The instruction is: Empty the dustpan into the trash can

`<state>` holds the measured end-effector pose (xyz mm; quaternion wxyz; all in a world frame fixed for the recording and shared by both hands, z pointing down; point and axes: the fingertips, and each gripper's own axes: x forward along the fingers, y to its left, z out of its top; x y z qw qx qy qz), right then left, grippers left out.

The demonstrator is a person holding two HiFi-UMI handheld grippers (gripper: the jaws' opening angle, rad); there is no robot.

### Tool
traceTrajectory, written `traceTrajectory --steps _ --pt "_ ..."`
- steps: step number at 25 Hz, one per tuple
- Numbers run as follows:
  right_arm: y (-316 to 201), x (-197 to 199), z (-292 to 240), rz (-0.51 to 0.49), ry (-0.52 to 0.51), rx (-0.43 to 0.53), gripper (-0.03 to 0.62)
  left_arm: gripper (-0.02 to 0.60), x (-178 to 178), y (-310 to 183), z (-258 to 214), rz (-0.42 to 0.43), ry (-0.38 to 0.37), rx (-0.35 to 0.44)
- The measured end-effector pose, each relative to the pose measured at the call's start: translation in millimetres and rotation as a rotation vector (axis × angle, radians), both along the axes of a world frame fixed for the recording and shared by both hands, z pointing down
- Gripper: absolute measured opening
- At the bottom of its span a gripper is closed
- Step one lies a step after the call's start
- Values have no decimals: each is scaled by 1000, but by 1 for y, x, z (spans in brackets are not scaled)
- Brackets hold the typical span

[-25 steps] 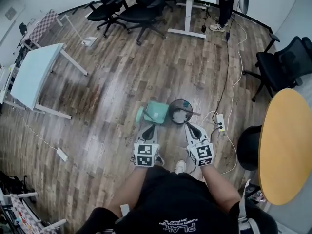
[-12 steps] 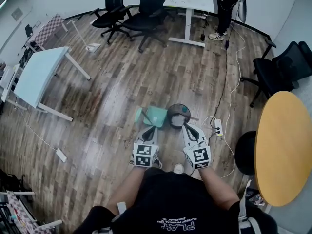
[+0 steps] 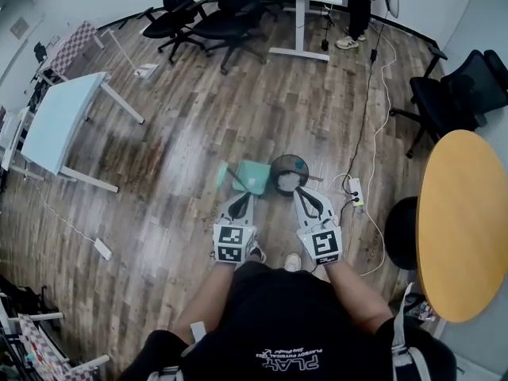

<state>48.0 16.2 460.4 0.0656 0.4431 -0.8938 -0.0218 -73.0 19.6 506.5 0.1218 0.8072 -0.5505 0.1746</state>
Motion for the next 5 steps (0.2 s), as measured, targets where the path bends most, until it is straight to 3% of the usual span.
traceTrajectory --steps 5 --pt "-1 9 5 23 -5 -3 23 23 8 1 4 15 -2 -9"
